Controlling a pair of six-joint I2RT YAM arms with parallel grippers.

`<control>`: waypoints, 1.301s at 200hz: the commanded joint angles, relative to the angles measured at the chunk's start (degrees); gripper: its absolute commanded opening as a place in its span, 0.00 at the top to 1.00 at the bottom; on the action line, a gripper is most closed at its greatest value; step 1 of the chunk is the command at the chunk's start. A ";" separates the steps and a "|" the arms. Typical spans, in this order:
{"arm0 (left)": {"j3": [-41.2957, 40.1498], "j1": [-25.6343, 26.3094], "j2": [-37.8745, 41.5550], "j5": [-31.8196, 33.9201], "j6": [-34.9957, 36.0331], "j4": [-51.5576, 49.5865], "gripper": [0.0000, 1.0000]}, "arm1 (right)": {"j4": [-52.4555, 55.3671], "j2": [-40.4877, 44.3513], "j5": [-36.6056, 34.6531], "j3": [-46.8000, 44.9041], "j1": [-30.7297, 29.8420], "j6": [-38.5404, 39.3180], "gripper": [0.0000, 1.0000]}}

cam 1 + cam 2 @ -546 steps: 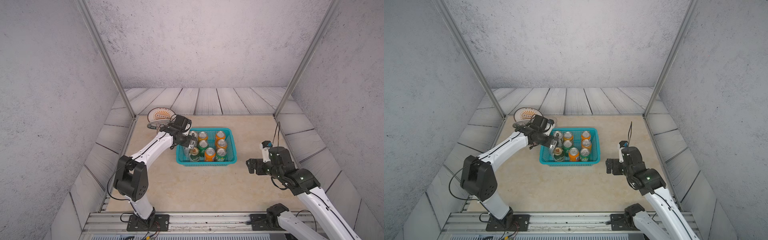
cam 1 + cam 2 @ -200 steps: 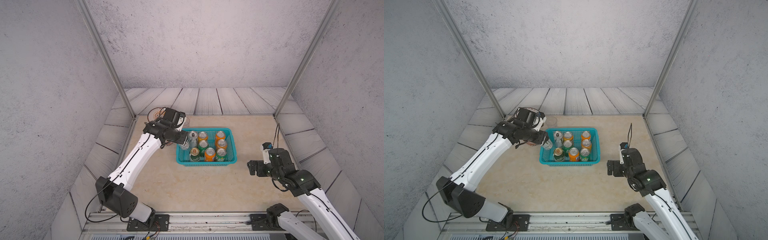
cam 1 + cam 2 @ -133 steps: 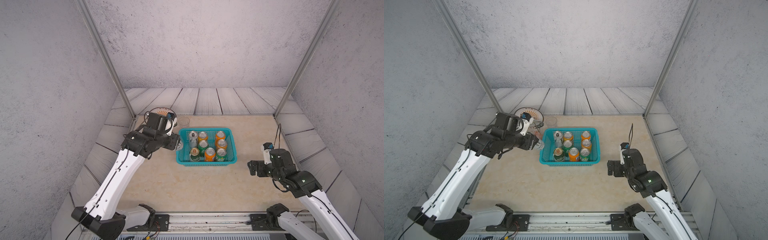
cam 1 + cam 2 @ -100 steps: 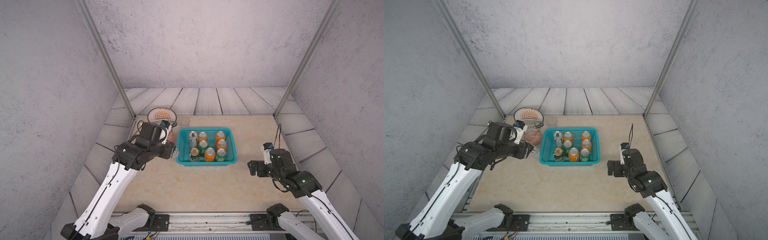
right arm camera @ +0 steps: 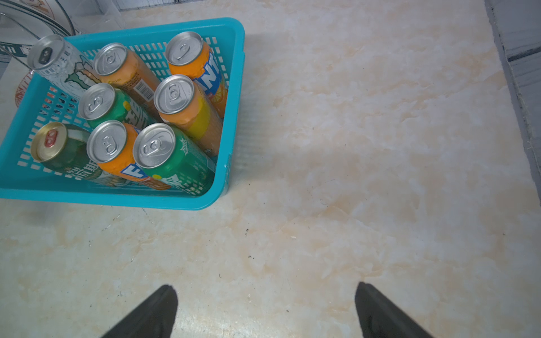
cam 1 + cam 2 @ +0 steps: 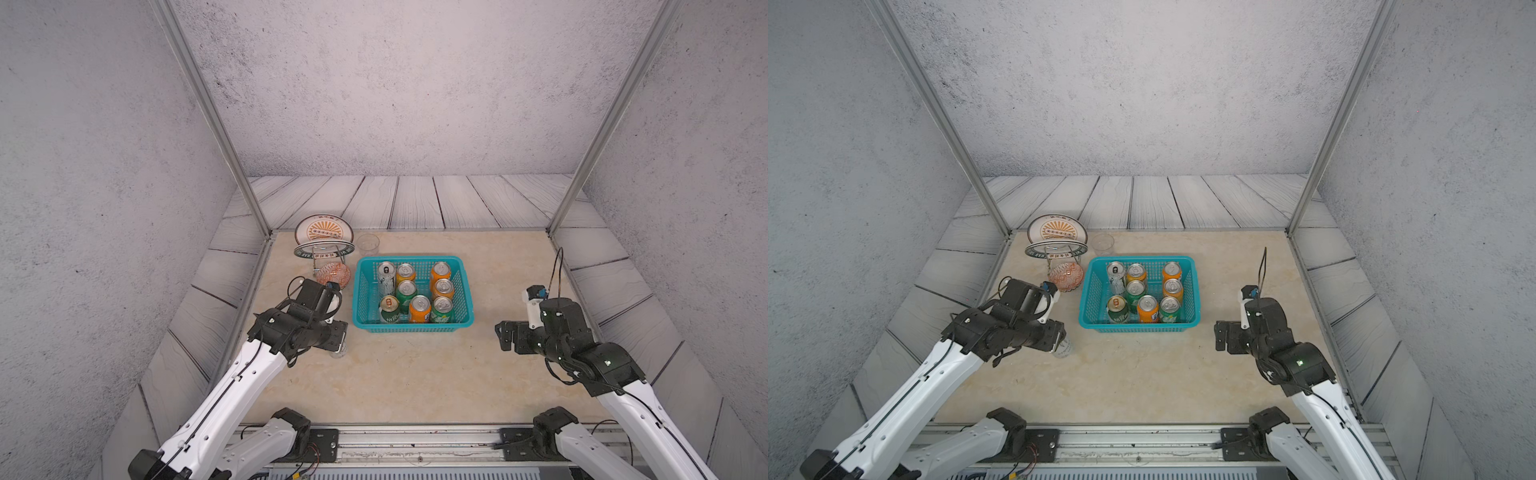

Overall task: Take out the drinks from the basket
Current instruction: Place the drink at the center of the board.

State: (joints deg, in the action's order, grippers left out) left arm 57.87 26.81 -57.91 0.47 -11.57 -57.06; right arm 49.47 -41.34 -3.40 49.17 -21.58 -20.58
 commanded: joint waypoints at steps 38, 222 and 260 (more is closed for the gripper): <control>-5.45 0.26 -3.53 -0.21 -1.76 13.36 0.46 | 0.19 0.40 -1.00 0.74 -0.17 -0.08 0.01; -4.54 0.26 -11.80 -0.25 -2.05 12.32 0.29 | 0.85 -0.40 -1.61 1.72 -0.16 1.08 0.01; -4.16 0.26 -11.45 -0.10 -2.06 11.99 0.20 | 1.15 0.03 -1.79 2.24 -0.20 1.40 0.01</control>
State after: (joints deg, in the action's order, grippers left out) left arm 52.25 26.81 -69.80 0.01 -13.54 -44.51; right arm 49.52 -41.85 -3.66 49.25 -21.58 -19.86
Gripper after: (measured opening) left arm 0.787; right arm 0.994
